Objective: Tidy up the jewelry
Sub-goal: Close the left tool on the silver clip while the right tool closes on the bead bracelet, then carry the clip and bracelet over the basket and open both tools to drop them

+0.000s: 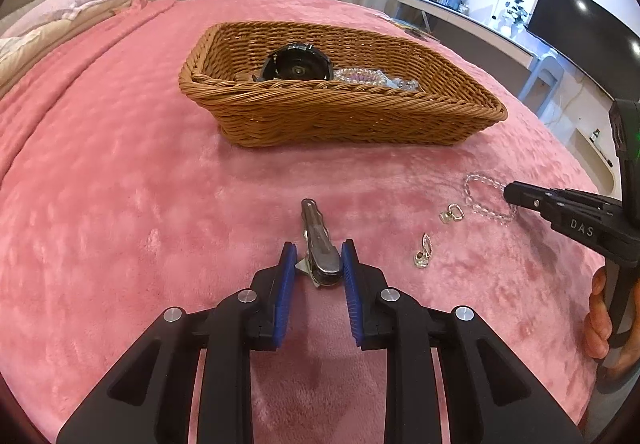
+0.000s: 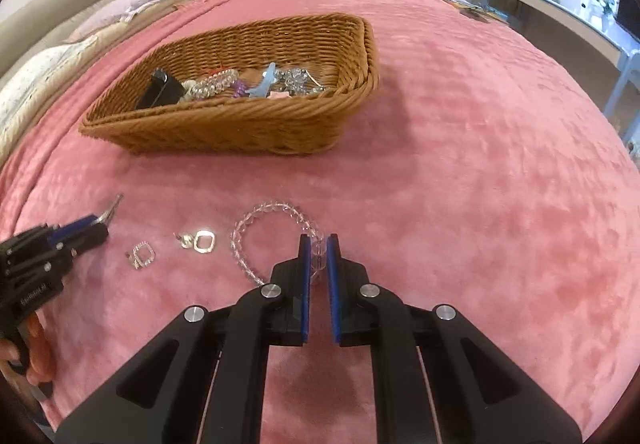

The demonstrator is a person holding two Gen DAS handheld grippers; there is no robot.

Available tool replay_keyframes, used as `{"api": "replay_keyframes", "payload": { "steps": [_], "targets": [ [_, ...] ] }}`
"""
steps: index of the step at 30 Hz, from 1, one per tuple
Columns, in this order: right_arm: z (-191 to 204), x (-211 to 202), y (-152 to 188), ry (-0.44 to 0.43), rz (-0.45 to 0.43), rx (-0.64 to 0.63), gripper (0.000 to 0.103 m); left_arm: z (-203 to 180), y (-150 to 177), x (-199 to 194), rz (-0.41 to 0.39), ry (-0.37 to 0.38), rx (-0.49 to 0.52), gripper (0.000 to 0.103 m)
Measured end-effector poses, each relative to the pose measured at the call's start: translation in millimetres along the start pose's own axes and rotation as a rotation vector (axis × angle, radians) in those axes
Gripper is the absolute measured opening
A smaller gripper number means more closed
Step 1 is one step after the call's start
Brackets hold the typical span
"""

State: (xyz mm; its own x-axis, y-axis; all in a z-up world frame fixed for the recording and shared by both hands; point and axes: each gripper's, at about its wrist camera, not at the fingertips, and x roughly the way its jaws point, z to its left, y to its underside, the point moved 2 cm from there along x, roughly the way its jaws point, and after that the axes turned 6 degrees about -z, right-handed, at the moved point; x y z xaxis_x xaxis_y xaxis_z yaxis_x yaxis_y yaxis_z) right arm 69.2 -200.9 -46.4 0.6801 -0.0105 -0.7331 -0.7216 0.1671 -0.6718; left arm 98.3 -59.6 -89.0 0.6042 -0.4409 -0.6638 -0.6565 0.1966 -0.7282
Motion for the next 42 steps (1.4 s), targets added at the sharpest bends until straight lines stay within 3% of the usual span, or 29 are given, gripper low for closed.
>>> {"api": "replay_keyframes", "payload": {
  "steps": [6, 10, 11, 15, 16, 17, 19, 21, 29, 33, 42],
  "targets": [
    [-4.1, -2.8, 1.7, -0.045, -0.021, 0.009, 0.013, -1.9, 0.3, -0.7, -0.004, -0.002, 0.011, 0.025],
    [-5.7, -4.8, -1.2, -0.046, -0.046, 0.016, 0.051, -4.6, -0.1, -1.4, -0.006, 0.007, 0.022, 0.034],
    [-4.3, -3.6, -2.1, -0.039, -0.048, 0.011, 0.051, -5.6, -0.1, -1.8, -0.008, 0.007, 0.026, 0.036],
    [5.9, 8.8, 0.6, -0.003, -0.014, -0.045, 0.047, -7.9, 0.0, -0.3, -0.006, -0.018, 0.035, 0.034],
    [9.1, 11.2, 1.6, 0.013, -0.011, -0.067, 0.036, -8.4, 0.1, 0.6, -0.003, -0.027, 0.037, 0.031],
    [13.6, 12.0, 2.4, 0.019, -0.010, -0.090, 0.032, -9.6, 0.4, 0.7, -0.004, -0.042, 0.044, 0.024],
    [24.5, 10.3, 4.1, 0.029, -0.018, -0.143, 0.012, -11.7, 0.2, -0.1, -0.009, -0.062, 0.057, 0.022],
    [30.6, 8.3, 5.7, 0.031, -0.025, -0.172, 0.006, -16.3, 0.5, -1.8, -0.022, -0.085, 0.082, 0.022],
    [30.3, -26.9, -8.7, -0.089, -0.120, -0.117, 0.006, -18.9, -7.6, -32.4, -0.147, -0.050, 0.080, 0.022],
    [44.6, -51.2, -18.4, -0.104, -0.181, -0.135, 0.006, -26.3, -15.9, -54.4, -0.207, -0.017, 0.070, 0.022],
    [57.5, -111.3, -75.8, -0.134, -0.309, -0.148, 0.006, -57.6, -75.4, -120.5, -0.347, -0.001, 0.140, 0.022]
  ]
}}
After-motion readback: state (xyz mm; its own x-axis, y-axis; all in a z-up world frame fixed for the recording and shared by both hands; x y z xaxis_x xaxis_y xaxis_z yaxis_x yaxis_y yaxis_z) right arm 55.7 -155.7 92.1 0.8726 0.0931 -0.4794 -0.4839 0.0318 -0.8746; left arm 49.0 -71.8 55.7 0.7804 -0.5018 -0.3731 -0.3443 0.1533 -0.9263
